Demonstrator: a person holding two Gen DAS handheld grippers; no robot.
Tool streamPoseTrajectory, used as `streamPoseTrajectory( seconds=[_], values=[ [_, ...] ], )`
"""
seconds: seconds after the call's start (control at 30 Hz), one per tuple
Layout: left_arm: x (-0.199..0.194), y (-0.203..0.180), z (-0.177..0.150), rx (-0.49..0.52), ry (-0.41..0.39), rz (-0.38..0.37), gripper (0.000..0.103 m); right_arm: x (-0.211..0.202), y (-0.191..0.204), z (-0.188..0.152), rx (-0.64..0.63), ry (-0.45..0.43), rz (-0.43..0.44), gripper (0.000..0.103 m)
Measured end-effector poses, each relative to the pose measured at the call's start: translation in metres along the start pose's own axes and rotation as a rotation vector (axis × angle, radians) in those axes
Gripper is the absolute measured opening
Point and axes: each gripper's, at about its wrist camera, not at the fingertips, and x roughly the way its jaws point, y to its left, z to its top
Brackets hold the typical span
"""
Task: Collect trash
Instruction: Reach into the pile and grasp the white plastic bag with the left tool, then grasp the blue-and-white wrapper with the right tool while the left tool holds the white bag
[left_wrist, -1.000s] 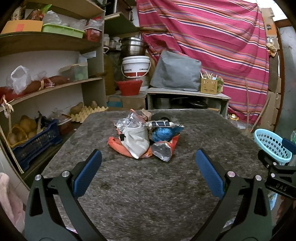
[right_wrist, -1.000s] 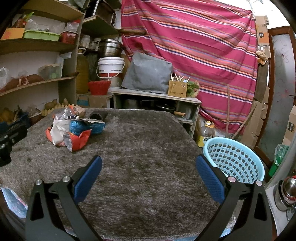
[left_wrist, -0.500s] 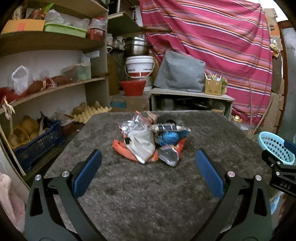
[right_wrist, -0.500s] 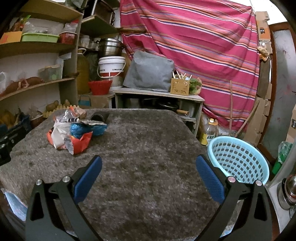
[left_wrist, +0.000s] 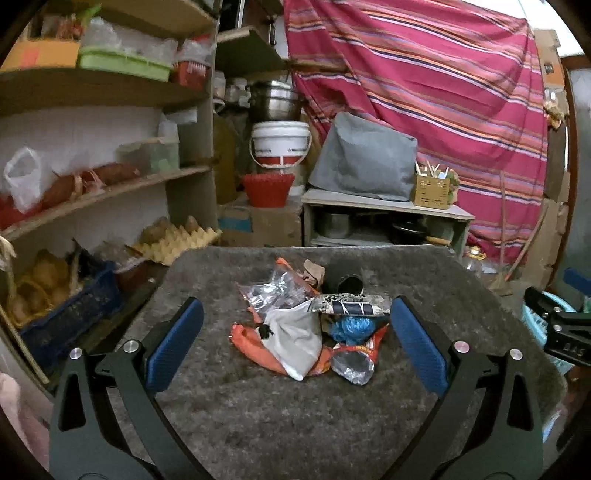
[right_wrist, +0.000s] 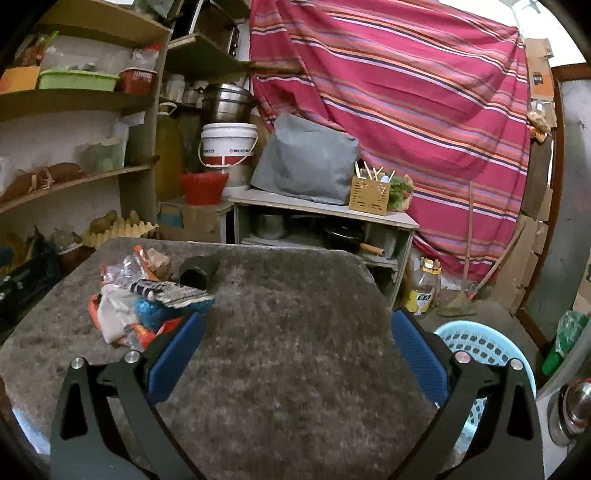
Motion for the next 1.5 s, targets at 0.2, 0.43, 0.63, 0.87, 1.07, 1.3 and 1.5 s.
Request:
streamPoseTrajectory(
  seconds=[0.2, 0.43, 0.63, 0.87, 1.07, 1.3, 1.5],
  values=[
    [0.032, 0.025, -0.003, 0.009, 0.032, 0.094, 0.098, 0.053, 0.002, 0.005, 0.015, 0.088, 0.039, 0.099],
    [0.068, 0.059, -0.018, -0.005, 0.114, 0.152, 0.098, 0.088, 0.000, -0.019, -0.017, 0.177, 0.001, 0.099],
    [0.096, 0.055, -0.037, 0.026, 0.193, 0.113, 0.098, 0.099, -0.004, -0.016, -0.040, 0.198, -0.039, 0.099],
    [0.132, 0.041, -0.049, 0.029, 0.254, 0.037, 0.091, 0.106, -0.003, -0.021, -0.041, 0.209, -0.081, 0.099],
    [0.152, 0.033, -0.053, 0.020, 0.315, -0.024, 0.046, 0.108, -0.008, -0.021, -0.002, 0.211, -0.085, 0.099],
    [0.137, 0.025, -0.050, 0.078, 0.278, -0.020, 0.002, 0.104, -0.001, -0.019, 0.010, 0.192, -0.056, 0.099],
    [0.100, 0.047, -0.032, 0.057, 0.193, 0.023, 0.002, 0.094, 0.016, -0.013, -0.010, 0.158, -0.013, 0.099]
  ],
)
